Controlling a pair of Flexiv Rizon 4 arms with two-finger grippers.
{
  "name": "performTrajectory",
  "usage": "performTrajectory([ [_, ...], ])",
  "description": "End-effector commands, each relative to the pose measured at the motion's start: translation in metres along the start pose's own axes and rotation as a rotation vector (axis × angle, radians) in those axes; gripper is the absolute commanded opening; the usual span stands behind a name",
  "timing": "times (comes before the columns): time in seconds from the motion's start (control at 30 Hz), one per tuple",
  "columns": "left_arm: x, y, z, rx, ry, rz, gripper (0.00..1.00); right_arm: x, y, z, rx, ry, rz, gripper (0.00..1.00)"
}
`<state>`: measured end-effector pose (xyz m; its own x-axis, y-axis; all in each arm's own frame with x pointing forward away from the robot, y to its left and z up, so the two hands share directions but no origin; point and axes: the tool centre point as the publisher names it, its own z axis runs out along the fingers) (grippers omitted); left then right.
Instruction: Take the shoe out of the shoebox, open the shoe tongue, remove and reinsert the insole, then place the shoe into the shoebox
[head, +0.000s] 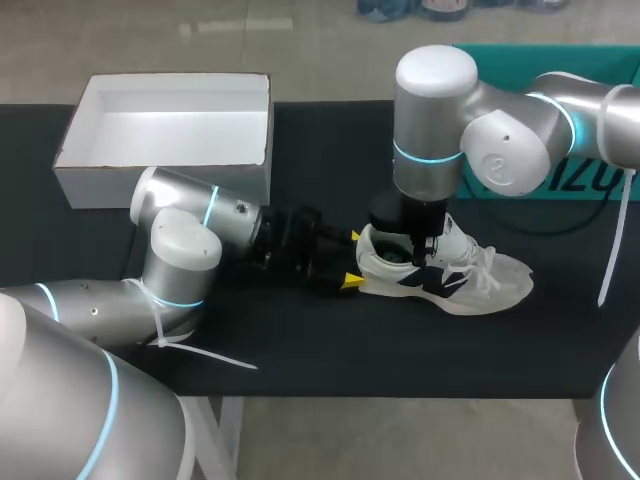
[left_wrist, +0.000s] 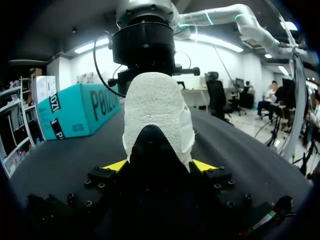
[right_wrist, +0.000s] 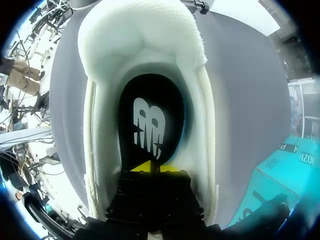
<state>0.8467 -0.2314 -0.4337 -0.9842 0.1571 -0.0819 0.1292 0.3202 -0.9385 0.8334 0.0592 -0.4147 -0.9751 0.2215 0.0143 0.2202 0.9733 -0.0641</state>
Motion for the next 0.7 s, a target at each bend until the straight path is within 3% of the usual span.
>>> performTrajectory([
  [0.03,-0.001,0.001,0.004,-0.002,0.001,0.001,0.00,0.008,0.000,0.045,-0.004,-0.010,0.001,0.00],
  [0.7,-0.001,0.001,0.004,-0.002,0.001,0.001,0.00,0.001,0.004,-0.005,-0.066,-0.028,-0.028,0.00],
])
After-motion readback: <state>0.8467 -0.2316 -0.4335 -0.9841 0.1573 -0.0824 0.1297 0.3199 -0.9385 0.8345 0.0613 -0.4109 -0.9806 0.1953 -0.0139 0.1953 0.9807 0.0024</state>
